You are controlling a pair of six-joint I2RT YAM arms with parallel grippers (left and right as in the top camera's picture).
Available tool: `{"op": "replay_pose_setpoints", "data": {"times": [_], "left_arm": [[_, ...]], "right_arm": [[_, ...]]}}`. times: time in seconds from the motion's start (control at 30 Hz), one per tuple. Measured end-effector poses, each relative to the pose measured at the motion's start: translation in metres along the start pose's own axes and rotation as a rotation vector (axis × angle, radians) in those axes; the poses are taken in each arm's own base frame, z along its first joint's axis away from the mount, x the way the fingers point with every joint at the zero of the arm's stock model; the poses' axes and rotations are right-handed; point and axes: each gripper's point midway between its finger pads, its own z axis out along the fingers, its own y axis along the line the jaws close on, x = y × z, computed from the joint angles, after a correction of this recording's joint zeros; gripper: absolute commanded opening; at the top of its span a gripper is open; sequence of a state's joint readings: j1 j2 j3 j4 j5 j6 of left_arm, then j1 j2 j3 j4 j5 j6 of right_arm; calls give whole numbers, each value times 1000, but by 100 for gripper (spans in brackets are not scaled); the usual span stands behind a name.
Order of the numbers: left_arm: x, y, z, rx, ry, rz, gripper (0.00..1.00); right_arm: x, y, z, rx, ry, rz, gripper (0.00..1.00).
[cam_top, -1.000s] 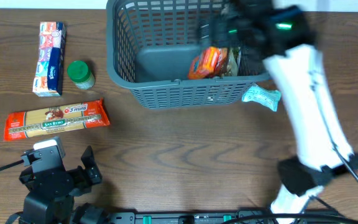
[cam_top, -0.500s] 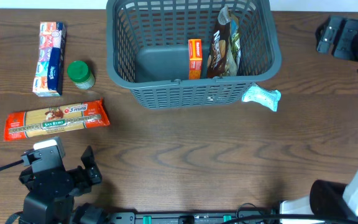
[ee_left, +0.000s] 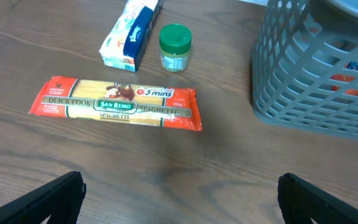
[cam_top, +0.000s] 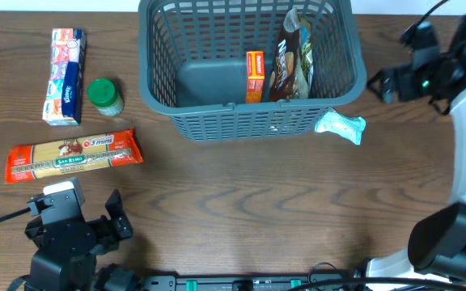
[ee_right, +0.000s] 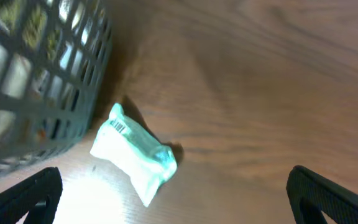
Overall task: Pack container
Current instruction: 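Grasp the mint-green wrapped packet with the right gripper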
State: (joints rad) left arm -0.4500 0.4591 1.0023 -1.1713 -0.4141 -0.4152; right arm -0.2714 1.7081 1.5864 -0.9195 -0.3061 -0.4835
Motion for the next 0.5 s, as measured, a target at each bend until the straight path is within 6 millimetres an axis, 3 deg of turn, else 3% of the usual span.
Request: {"op": "replay_pose_setpoints", "data": {"times": [0.17, 0.5], "left_arm": [[-1, 1, 0, -4, -3, 0, 99], [-1, 1, 0, -4, -3, -1, 98]], "right_arm": [[40, 13, 48, -65, 14, -78, 99], [87, 34, 100, -88, -10, -172, 99]]}}
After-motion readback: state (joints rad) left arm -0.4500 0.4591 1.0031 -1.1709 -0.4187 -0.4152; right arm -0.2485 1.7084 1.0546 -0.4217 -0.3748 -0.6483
